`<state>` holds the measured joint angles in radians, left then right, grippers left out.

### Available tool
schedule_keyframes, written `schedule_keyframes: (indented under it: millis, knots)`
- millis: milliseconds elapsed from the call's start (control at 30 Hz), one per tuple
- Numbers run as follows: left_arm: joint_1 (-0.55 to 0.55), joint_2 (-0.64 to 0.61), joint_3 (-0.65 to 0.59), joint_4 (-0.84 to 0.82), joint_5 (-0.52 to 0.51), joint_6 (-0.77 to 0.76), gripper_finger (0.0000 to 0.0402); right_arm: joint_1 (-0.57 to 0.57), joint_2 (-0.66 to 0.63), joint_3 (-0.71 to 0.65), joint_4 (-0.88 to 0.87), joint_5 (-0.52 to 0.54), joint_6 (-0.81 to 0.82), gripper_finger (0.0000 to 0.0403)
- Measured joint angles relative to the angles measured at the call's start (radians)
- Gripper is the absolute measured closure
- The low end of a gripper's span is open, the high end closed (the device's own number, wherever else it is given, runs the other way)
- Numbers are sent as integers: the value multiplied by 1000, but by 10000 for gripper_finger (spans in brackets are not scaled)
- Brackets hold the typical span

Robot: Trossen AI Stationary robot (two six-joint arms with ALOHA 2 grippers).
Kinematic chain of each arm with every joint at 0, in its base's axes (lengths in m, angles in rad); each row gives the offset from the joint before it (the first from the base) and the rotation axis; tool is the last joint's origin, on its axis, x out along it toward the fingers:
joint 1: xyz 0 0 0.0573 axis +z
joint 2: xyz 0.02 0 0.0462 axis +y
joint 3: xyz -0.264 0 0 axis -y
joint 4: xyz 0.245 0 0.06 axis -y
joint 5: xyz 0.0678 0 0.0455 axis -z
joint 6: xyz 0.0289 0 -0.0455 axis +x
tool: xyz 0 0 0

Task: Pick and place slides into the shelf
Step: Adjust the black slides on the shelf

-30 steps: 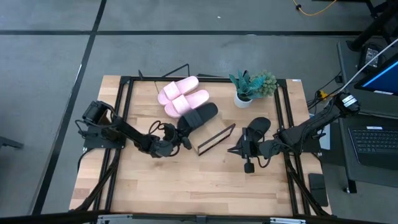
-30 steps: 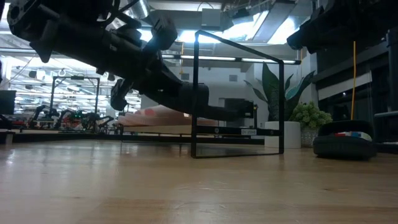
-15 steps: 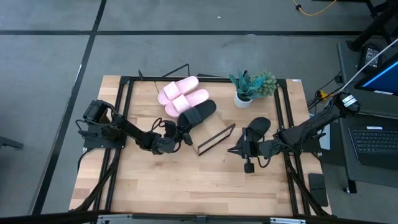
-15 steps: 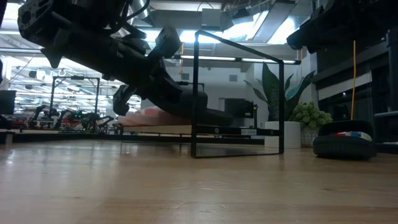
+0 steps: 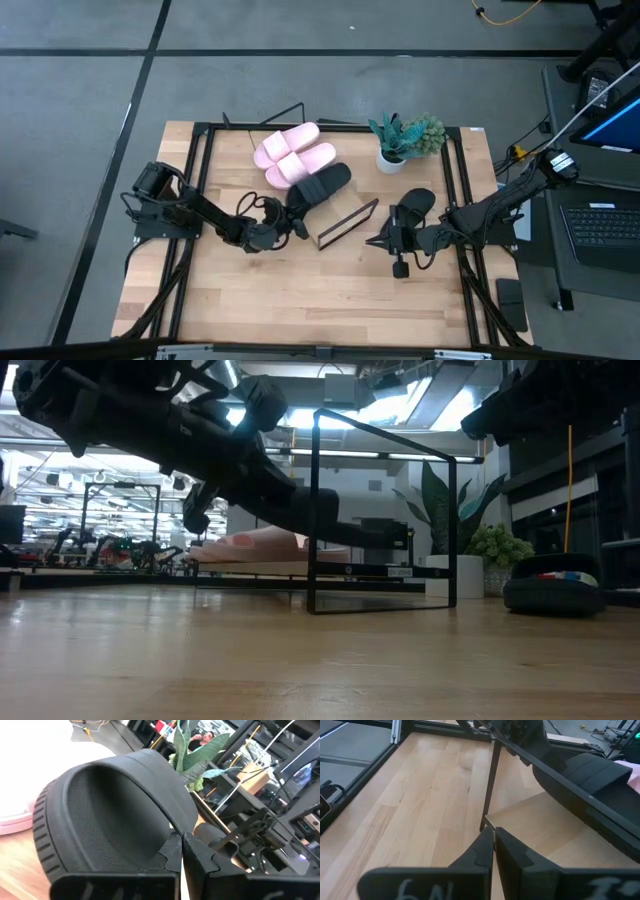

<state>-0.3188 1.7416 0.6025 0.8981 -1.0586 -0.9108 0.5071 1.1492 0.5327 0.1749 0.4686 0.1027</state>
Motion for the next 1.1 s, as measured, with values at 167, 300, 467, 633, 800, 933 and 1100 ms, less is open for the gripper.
schedule_keyframes:
  millis: [167,300,467,633,800,933,1100]
  knots:
    - [-3,0,0,0,3,-8,401,0,0,0,1,0,1,382]
    - [-2,0,0,-5,25,-30,401,0,0,0,11,0,1,382]
    - [0,26,0,-60,28,-122,401,0,0,0,17,0,0,382]
    - [9,78,0,-49,24,-218,401,0,0,0,19,0,0,382]
    - [23,88,0,-42,20,-240,401,1,0,0,24,0,0,382]
    - [26,88,0,-44,-6,-234,401,1,0,0,24,0,0,382]
    - [26,88,0,-46,-53,-218,401,1,0,0,24,0,0,382]
